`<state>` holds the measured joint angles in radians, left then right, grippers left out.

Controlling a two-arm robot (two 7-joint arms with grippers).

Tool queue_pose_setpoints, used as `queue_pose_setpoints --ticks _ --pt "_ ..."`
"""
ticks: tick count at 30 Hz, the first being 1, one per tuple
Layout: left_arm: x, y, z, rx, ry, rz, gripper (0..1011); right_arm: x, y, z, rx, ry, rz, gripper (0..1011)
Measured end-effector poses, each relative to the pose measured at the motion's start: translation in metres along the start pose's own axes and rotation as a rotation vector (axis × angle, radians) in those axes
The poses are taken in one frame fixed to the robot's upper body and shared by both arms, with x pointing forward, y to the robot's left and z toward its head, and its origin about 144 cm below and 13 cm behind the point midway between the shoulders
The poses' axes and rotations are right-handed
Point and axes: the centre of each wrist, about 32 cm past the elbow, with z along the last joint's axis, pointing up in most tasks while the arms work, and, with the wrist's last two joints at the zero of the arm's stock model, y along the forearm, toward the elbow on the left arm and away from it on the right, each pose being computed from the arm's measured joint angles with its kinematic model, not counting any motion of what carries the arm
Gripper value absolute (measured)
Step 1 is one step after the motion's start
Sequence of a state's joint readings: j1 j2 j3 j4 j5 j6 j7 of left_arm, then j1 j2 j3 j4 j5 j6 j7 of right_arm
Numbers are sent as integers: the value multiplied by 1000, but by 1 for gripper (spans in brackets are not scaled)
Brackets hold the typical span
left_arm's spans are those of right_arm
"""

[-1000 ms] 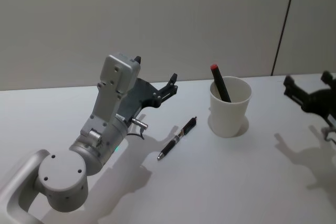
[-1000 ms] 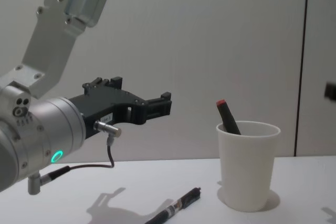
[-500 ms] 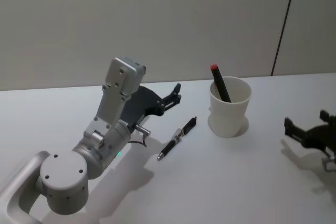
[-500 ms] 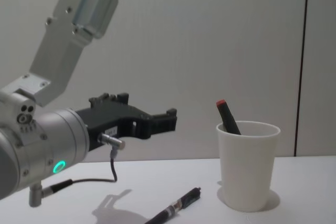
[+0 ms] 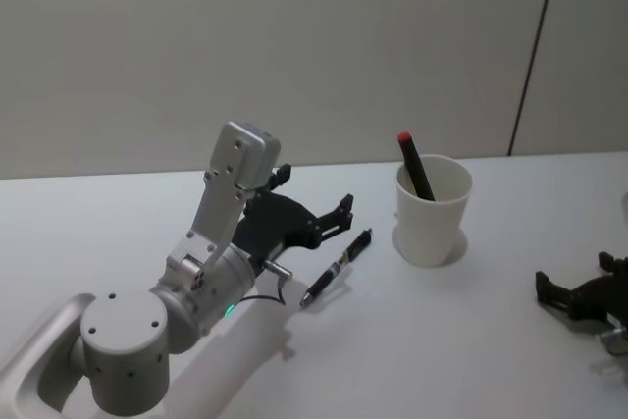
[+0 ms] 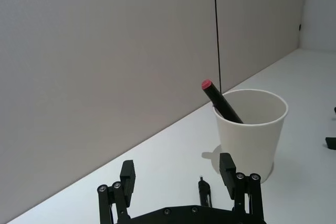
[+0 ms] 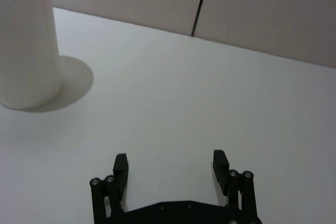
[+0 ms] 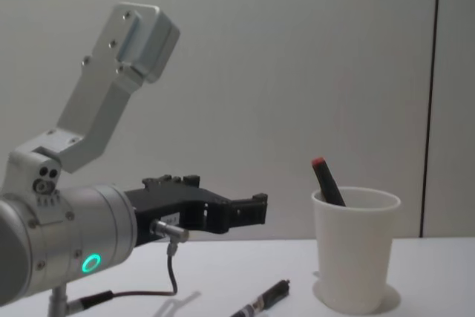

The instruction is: Place the pen into the pen holder.

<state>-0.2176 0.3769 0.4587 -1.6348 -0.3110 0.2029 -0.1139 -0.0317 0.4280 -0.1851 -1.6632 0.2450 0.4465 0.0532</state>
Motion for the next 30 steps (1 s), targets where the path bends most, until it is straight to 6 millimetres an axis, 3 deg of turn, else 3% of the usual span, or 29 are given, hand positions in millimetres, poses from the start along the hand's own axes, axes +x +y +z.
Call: queue_pose_setpoints --ticks 20,30 --pt "-5 -5 -8 10 56 -31 1001 4 -3 -8 -17 -14 -3 1004" --pt "-7 -8 -10 11 62 -41 1001 6 -15 -6 93 32 3 1004"
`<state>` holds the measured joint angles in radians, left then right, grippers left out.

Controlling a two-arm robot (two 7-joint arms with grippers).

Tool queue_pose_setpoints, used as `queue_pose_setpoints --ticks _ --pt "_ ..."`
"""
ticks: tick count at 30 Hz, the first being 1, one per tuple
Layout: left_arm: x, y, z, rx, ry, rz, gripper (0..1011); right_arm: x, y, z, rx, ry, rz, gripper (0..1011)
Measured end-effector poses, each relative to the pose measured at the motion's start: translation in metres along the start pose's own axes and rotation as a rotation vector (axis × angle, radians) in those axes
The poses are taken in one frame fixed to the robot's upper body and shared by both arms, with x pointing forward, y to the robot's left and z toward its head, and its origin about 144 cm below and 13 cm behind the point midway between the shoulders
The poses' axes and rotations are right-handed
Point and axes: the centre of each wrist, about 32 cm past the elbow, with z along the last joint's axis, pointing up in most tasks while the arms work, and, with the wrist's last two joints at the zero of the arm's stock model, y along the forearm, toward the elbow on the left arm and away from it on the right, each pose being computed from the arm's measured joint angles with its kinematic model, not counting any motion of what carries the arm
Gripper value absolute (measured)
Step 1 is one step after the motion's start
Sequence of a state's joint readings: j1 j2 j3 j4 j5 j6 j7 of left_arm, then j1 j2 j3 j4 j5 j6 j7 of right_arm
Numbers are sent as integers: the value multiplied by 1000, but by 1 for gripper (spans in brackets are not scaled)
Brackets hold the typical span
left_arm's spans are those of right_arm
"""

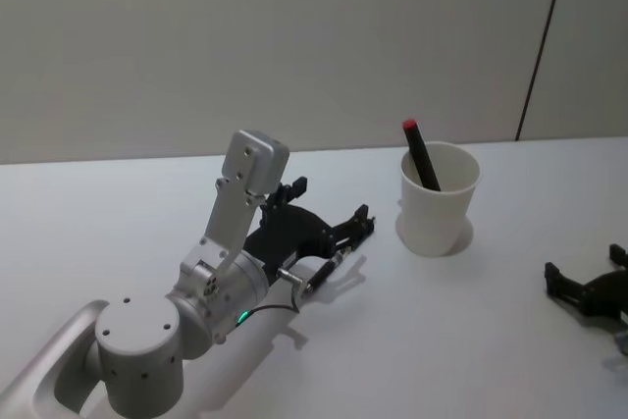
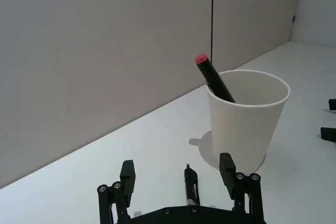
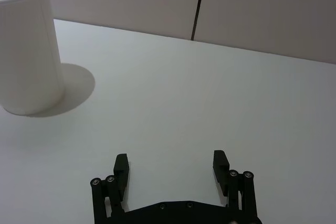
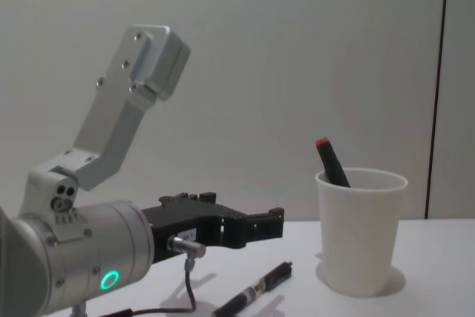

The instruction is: Place the pen into the pen holder.

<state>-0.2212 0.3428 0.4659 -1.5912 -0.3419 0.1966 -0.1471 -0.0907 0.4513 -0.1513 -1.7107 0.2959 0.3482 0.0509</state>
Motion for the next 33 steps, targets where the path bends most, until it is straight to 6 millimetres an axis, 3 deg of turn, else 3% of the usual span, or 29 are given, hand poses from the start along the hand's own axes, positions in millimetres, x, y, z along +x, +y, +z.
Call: queue_pose_setpoints --ticks 22,33 --pt "-1 -2 -2 -20 -13 13 1001 2 -20 29 361 125 9 1003" --pt "-1 -2 -2 -20 -13 15 1001 0 -17 27 353 121 8 1004"
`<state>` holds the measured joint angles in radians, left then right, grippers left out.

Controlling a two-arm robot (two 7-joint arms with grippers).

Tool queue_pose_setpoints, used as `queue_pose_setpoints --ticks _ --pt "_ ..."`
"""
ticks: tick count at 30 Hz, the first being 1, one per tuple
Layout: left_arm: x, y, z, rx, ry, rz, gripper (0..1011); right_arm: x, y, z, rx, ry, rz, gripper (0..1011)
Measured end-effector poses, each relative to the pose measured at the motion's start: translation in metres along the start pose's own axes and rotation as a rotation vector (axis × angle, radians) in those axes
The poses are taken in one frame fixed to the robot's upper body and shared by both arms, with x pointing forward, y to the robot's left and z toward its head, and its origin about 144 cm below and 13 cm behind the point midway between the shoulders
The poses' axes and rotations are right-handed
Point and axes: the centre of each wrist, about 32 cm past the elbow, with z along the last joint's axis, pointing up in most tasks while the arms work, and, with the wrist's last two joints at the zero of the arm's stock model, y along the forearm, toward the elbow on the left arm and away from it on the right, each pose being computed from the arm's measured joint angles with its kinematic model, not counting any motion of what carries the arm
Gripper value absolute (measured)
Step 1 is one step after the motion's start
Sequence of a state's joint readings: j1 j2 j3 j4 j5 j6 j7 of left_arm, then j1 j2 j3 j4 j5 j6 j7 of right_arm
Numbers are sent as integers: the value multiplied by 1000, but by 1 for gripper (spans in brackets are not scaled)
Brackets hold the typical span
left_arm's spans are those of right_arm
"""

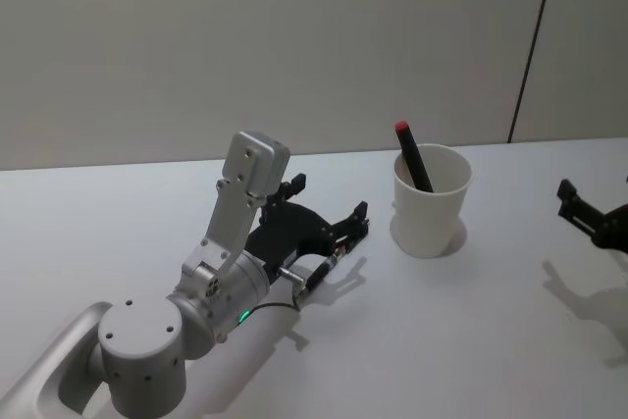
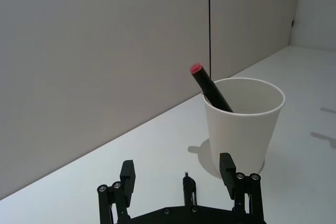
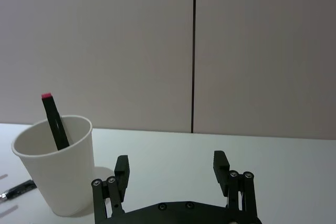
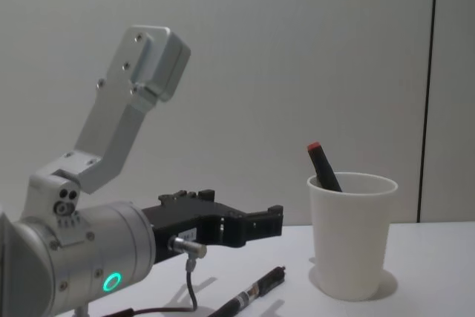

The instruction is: Place the pen into the pen holder.

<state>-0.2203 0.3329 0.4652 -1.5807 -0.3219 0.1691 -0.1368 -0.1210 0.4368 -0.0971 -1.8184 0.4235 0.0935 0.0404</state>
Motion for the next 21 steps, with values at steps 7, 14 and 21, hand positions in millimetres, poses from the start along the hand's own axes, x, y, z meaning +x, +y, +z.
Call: queue_pose_setpoints --ticks 7,14,21 --pt "0 0 0 28 14 -20 1001 -1 3 -6 -59 -15 0 1003" --pt "0 0 -1 53 24 -37 1001 -2 6 -13 -121 -28 2 1004" --pt "-1 0 -2 62 23 -36 1001 -2 6 -17 -137 -24 8 1003"
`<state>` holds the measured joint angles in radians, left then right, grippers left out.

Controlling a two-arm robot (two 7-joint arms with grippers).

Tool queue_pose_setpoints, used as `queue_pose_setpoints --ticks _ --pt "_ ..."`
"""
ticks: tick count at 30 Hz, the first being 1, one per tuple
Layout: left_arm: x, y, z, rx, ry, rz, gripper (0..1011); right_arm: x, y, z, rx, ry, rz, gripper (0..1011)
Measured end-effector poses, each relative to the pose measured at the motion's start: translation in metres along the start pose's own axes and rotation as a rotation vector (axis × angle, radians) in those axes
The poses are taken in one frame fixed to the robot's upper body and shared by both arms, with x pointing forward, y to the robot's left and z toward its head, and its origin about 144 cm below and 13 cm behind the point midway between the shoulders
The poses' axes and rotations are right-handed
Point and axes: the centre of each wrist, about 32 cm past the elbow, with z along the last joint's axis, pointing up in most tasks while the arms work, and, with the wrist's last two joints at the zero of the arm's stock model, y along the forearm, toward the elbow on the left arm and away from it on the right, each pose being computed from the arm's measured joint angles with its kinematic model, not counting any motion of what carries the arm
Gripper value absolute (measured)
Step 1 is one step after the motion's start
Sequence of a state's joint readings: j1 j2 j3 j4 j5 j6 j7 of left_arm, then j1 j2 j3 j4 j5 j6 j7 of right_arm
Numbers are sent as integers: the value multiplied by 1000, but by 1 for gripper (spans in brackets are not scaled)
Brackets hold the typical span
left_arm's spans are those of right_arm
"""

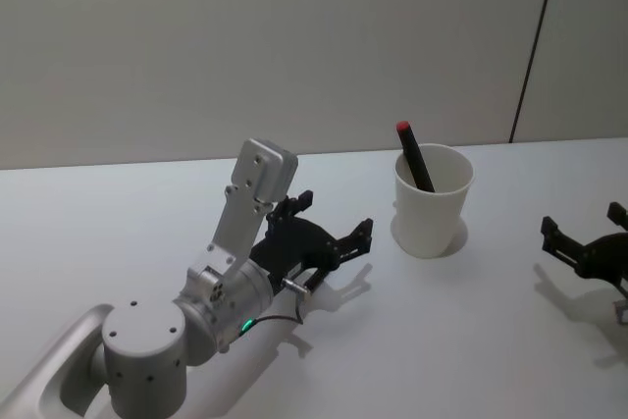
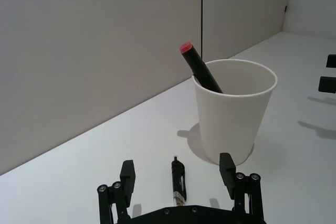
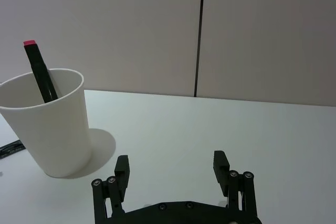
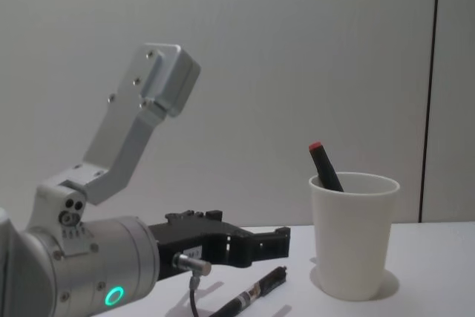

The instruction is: Place the pen into the pen holder.

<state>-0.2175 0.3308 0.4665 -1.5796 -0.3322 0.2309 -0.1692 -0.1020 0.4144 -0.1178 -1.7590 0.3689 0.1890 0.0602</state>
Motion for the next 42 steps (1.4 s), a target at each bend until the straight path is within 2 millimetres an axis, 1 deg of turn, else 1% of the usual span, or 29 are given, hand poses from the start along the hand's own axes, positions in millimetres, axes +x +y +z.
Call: queue_pose_setpoints --ticks 6,15,30,42 --pt "-1 0 0 4 -12 8 1001 -1 -2 1 15 13 12 1003" --pt "-2 -1 -1 13 -18 10 1001 -3 -6 7 51 31 32 1003" --pt "-4 -6 -15 61 2 5 1001 -5 -6 6 50 50 48 1003" --pt "-1 -8 -21 75 -14 20 1001 -5 -2 5 50 62 54 1003"
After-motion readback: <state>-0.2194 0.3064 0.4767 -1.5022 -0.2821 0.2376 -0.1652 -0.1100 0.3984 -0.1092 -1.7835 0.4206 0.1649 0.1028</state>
